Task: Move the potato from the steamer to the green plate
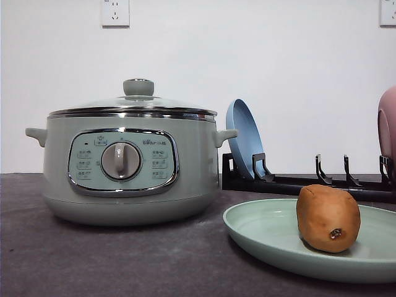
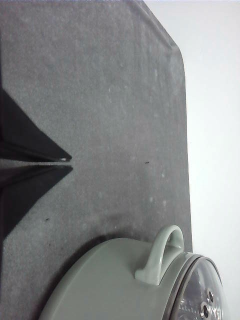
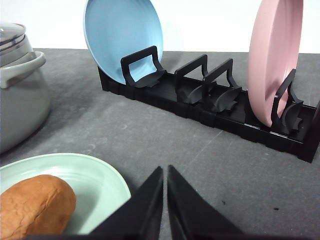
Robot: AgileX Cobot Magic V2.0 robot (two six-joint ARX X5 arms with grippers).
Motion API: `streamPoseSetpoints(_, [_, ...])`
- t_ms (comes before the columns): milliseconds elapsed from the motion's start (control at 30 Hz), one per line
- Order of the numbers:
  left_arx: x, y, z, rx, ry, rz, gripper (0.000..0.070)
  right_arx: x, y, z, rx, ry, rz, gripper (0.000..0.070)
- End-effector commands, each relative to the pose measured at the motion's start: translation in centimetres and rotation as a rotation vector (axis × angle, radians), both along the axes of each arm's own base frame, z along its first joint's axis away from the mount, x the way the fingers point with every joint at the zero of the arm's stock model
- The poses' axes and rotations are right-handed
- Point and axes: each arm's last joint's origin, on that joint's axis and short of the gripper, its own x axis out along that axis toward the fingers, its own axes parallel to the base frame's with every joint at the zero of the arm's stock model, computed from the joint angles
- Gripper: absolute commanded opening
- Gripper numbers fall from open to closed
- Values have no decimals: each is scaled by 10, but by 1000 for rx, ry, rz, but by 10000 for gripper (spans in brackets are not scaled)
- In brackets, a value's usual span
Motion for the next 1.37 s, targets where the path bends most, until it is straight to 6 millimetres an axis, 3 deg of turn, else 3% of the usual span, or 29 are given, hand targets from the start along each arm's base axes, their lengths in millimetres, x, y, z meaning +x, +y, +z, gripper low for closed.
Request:
streamPoseSetpoints(0, [1, 0, -7, -6, 23, 4, 1, 0, 0, -2, 10, 4, -3, 0])
streamPoseSetpoints(1333, [1, 0, -7, -6, 23, 4, 1, 0, 0, -2, 10, 4, -3, 0])
